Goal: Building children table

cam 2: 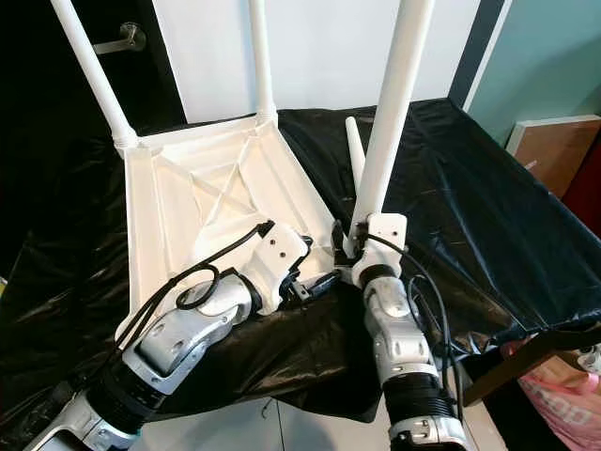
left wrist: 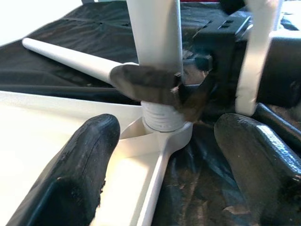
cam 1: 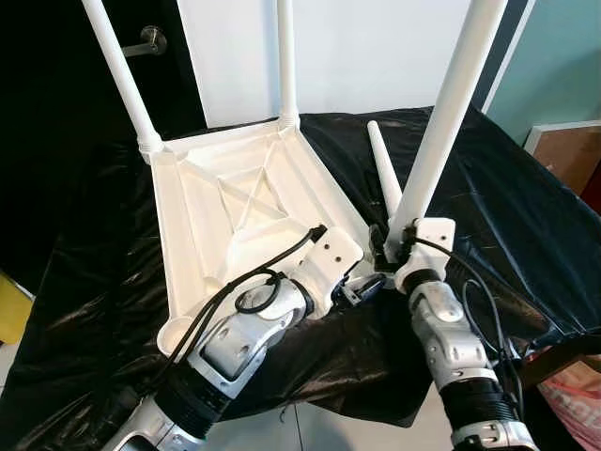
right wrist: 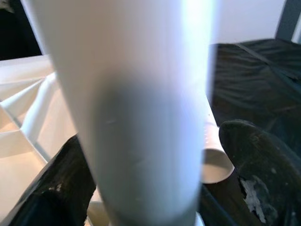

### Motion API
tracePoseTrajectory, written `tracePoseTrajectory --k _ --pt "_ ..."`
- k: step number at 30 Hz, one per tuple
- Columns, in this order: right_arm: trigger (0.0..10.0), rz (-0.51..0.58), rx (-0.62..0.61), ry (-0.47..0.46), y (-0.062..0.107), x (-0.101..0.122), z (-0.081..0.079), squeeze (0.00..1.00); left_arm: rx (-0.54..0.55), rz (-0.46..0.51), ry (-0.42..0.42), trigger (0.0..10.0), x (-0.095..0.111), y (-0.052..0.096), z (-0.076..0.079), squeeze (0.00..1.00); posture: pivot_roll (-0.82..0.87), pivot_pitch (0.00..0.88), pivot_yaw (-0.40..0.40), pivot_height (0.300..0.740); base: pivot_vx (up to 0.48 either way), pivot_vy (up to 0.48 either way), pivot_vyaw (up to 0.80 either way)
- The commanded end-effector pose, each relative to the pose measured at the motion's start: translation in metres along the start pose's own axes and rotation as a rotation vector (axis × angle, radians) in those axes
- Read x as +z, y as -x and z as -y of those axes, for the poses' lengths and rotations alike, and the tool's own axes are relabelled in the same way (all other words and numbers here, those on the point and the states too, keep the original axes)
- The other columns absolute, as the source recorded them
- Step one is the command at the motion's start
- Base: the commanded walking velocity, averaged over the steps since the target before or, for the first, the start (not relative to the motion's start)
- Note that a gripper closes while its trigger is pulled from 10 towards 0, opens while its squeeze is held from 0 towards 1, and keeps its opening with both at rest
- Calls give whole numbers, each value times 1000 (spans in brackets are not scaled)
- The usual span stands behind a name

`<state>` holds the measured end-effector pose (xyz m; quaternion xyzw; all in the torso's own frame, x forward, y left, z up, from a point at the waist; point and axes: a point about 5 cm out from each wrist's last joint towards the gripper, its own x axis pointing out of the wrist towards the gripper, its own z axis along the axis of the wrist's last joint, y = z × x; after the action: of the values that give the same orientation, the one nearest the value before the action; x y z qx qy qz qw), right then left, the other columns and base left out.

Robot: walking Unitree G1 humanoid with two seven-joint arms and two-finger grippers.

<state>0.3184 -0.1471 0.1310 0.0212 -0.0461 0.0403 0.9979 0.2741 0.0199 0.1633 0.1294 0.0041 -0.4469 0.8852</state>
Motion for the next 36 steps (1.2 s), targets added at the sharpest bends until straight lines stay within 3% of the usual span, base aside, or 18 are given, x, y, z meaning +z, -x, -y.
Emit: tracePoseTrajectory --k 1,9,10,19,20,21,22,24,25,36 --pt "10000 3 41 -4 2 -1 1 1000 -109 0 -15 10000 -1 1 3 0 -136 0 -1 740 0 0 0" --pt "10000 2 236 35 -1 1 6 1000 -92 -3 -15 10000 -2 3 1 0 -129 0 -4 740 0 0 0" --pt "10000 -7 284 42 -4 1 6 0 -91 -5 -15 10000 -3 4 2 0 -130 0 -2 740 0 0 0" --pt "10000 -62 463 139 -23 0 4 0 -91 -1 -18 10000 -1 2 2 0 -124 0 -2 740 0 0 0" --pt "4039 -79 478 160 -25 -2 4 0 -91 -1 -19 10000 -1 2 2 0 -122 0 -4 740 0 0 0" --pt "4039 -79 478 160 -25 -2 4 0 -91 -1 -19 10000 -1 2 2 0 -122 0 -4 740 0 0 0" --pt "510 -91 485 174 -26 -4 5 0 -89 1 -20 10000 0 1 1 0 -117 0 -8 740 0 0 0" --pt "510 -97 489 181 -27 -5 5 0 -88 2 -20 10000 0 1 1 0 -116 0 -10 740 0 0 0" --pt "0 -105 492 185 -28 -6 6 0 -86 3 -20 10000 0 1 1 0 -115 0 -13 740 0 0 0" --pt "0 -143 463 174 -24 -15 12 0 -70 6 -11 10000 0 1 -1 0 -135 0 -6 740 0 0 0"
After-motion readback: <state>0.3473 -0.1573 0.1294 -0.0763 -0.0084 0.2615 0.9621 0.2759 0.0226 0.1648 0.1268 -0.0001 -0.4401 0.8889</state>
